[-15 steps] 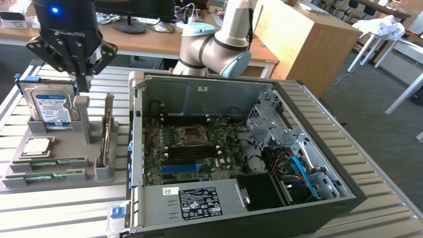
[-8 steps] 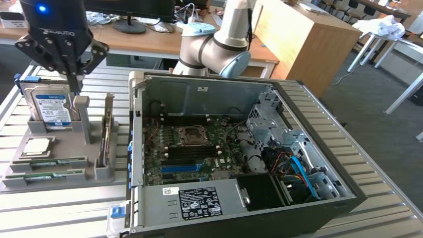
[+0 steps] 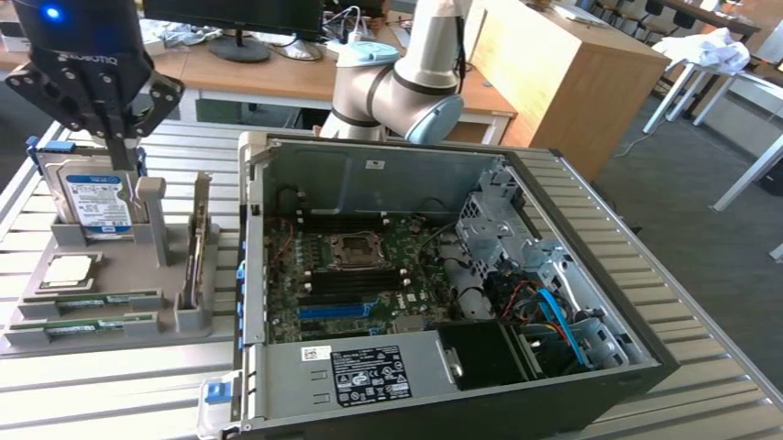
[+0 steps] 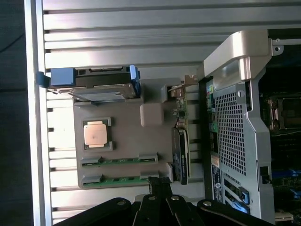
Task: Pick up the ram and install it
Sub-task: 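Reach for the ram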
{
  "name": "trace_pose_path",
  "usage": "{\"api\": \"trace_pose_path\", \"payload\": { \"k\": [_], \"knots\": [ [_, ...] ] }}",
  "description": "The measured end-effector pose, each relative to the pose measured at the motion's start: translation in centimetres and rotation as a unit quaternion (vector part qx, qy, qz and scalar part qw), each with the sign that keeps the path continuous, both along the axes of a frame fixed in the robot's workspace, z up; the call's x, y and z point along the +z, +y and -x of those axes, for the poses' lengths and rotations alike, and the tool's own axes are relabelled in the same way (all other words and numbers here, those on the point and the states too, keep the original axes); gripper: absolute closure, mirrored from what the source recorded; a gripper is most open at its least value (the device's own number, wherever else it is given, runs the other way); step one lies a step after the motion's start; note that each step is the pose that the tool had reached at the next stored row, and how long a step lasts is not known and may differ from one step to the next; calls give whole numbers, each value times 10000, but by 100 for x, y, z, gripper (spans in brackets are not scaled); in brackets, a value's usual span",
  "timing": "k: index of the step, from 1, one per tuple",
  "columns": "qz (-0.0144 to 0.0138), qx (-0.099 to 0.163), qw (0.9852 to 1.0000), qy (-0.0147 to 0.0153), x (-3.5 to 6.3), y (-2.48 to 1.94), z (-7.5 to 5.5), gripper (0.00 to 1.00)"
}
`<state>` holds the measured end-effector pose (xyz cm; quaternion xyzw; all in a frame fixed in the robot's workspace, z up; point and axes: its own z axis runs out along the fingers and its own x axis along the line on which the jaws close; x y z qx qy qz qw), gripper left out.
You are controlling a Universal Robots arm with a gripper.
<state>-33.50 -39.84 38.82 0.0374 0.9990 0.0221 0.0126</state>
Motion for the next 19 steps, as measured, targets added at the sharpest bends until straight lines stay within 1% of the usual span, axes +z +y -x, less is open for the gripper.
{"api": "trace_pose_path", "payload": {
  "k": [19],
  "knots": [
    [0,0,10000,0,-21,0,310,90]
  ]
}}
